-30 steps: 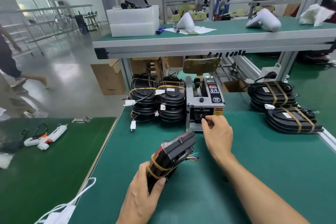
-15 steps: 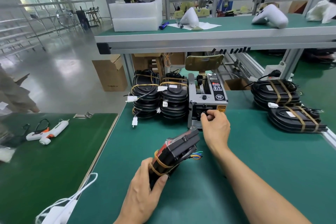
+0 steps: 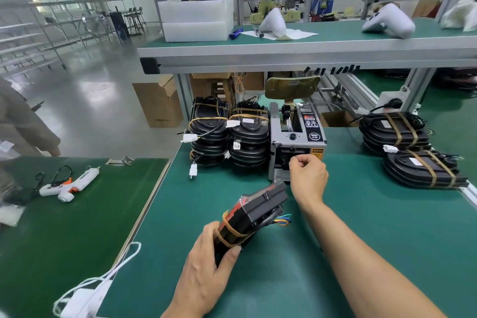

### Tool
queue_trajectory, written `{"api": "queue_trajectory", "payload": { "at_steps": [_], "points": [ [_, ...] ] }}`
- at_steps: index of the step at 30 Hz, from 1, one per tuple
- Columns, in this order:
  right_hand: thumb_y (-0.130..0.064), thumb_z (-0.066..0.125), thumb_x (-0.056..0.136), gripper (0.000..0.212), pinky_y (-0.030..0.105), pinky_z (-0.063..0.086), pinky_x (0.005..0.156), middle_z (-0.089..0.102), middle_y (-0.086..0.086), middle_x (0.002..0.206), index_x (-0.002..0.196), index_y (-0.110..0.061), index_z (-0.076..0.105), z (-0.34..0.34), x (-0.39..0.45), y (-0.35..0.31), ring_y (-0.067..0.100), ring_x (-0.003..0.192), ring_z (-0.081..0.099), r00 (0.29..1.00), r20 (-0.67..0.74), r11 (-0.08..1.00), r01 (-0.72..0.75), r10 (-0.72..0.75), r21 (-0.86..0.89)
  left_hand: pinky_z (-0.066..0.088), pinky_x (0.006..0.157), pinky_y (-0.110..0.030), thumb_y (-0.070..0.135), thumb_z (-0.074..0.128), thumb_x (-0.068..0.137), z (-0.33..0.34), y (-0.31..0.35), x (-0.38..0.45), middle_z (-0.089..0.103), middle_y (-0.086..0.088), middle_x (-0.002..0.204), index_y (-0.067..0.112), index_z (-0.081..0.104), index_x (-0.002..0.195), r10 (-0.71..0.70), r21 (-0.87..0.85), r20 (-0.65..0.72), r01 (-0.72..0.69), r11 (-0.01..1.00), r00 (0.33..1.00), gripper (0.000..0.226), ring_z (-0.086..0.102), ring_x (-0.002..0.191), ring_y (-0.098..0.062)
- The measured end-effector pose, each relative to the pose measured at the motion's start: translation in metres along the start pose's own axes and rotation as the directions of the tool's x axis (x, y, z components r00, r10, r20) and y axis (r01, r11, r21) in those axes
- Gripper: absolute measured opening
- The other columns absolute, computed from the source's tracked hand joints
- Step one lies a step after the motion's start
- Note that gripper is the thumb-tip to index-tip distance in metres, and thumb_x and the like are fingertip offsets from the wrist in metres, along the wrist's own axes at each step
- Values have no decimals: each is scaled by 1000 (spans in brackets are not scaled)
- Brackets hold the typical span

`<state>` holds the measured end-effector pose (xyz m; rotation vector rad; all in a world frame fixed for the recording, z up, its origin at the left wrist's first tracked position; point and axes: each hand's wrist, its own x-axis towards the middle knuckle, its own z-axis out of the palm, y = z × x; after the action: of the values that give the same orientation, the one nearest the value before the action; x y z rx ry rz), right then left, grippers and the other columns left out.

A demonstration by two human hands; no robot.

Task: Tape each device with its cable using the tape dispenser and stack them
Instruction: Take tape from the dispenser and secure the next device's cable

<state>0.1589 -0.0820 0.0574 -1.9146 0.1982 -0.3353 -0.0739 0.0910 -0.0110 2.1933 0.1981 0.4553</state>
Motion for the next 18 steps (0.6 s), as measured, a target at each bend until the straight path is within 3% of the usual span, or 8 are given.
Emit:
{"api": "queue_trajectory", "payload": {
  "at_steps": [4, 7, 12, 15, 18],
  "points": [
    [-16, 59, 89, 15, 33, 46, 76, 70, -2, 77, 78, -19, 70, 1, -1, -1, 27, 84, 63, 999, 15, 999, -37, 36, 35, 50, 90, -23, 87, 45, 92, 0, 1, 0, 66, 20, 116, 45, 48, 131, 2, 10, 6, -2, 1000, 1000, 58, 63, 106, -4],
    [-15, 62, 88, 18, 30, 49, 76, 73, -6, 79, 75, -20, 72, -6, -4, 7, 19, 82, 66, 994, 50, 980, -103, 96, 170, 49, 91, -19, 87, 45, 93, 0, 1, 1, 66, 20, 117, 45, 48, 132, 3, 12, 7, -3, 1000, 1000, 58, 63, 108, -3],
    [-14, 71, 95, 9, 26, 37, 61, 55, -7, 57, 87, -12, 75, -42, -30, 20, 10, 55, 44, 944, 267, 868, -292, 194, 403, 51, 92, -25, 88, 45, 93, 1, -1, 0, 67, 19, 116, 47, 45, 134, 0, 13, 15, 0, 1000, 1000, 58, 63, 108, -6],
    [-10, 69, 97, 9, 27, 30, 59, 47, -4, 57, 88, -10, 70, -69, -51, 8, 10, 52, 38, 902, 407, 778, -358, 146, 516, 51, 91, -25, 87, 45, 93, 2, -3, 0, 67, 20, 116, 46, 46, 134, 6, 15, 12, -6, 1000, 1000, 58, 63, 107, -5],
    [-11, 69, 96, 15, 24, 36, 63, 47, 1, 65, 82, -15, 71, -92, -71, -13, 12, 56, 38, 884, 463, 730, -359, 66, 581, 48, 89, -18, 88, 44, 93, 2, -2, 0, 67, 21, 115, 55, 42, 132, 6, 20, 7, -6, 1000, 1000, 51, 63, 108, -5]
  ]
}}
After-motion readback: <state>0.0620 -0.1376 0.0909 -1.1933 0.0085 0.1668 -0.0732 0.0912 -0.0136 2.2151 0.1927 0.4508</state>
